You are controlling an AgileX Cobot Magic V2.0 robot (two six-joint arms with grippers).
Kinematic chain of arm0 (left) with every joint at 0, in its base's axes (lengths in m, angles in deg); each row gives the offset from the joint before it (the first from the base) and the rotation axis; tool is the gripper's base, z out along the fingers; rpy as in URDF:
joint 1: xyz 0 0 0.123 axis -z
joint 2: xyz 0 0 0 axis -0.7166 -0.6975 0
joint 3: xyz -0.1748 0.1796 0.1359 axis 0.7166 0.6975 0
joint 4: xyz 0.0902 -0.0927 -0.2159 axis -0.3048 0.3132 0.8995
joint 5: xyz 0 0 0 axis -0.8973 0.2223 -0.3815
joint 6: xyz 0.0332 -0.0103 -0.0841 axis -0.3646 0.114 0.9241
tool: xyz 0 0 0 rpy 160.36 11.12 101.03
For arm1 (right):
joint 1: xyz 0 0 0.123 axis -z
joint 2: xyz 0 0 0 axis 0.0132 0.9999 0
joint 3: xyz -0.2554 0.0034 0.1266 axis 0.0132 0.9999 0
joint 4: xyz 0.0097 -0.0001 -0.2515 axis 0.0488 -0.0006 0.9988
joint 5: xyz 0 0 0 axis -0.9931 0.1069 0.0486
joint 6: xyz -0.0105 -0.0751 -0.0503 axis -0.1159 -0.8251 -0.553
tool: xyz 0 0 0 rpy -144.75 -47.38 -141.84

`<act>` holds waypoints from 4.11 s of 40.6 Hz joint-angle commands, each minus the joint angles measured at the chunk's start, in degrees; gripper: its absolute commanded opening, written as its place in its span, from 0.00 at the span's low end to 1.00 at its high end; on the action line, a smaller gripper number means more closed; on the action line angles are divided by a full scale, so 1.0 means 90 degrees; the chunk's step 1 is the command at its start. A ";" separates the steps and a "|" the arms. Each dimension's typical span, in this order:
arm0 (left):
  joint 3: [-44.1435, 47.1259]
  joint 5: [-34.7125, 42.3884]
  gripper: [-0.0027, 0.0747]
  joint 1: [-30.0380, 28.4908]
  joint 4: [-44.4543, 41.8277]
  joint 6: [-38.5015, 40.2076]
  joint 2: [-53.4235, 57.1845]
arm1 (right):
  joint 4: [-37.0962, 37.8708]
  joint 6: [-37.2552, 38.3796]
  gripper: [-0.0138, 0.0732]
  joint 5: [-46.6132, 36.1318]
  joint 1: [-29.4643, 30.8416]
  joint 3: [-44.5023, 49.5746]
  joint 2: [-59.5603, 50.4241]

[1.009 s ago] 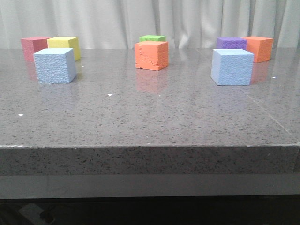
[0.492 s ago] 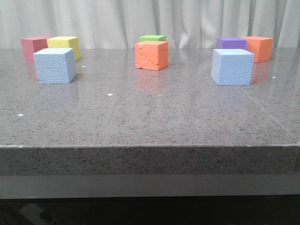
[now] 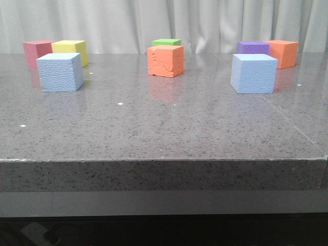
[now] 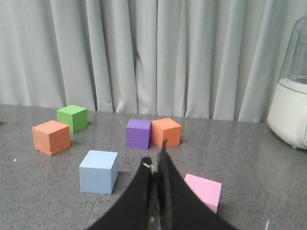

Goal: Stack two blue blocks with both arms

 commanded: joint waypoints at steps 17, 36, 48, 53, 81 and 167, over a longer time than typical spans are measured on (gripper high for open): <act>-0.0677 -0.0580 0.01 -0.0006 0.0008 0.0036 -0.1773 | 0.0084 -0.0025 0.08 0.0286 0.0030 -0.0787 0.1724; -0.0677 -0.0591 0.02 -0.0006 -0.0293 0.0036 -0.1845 | 0.0084 -0.0025 0.09 0.0169 0.0030 -0.0787 0.1724; -0.0677 -0.0646 0.66 -0.0006 -0.0481 0.0036 -0.1845 | 0.0084 -0.0068 0.84 0.0241 0.0030 -0.0748 0.1724; -0.0677 -0.0658 0.71 -0.0006 -0.0395 0.0036 -0.1845 | 0.0084 -0.0068 0.92 0.0235 0.0030 -0.0748 0.1724; -0.0677 -0.0646 0.69 -0.0006 -0.0395 0.0036 -0.1845 | -0.0597 -0.0092 0.92 0.0986 0.0030 -0.1325 0.2281; -0.0677 -0.0635 0.69 -0.0006 -0.0395 0.0036 -0.1845 | 0.0036 0.1123 0.64 0.4570 -0.1796 -0.8871 1.1169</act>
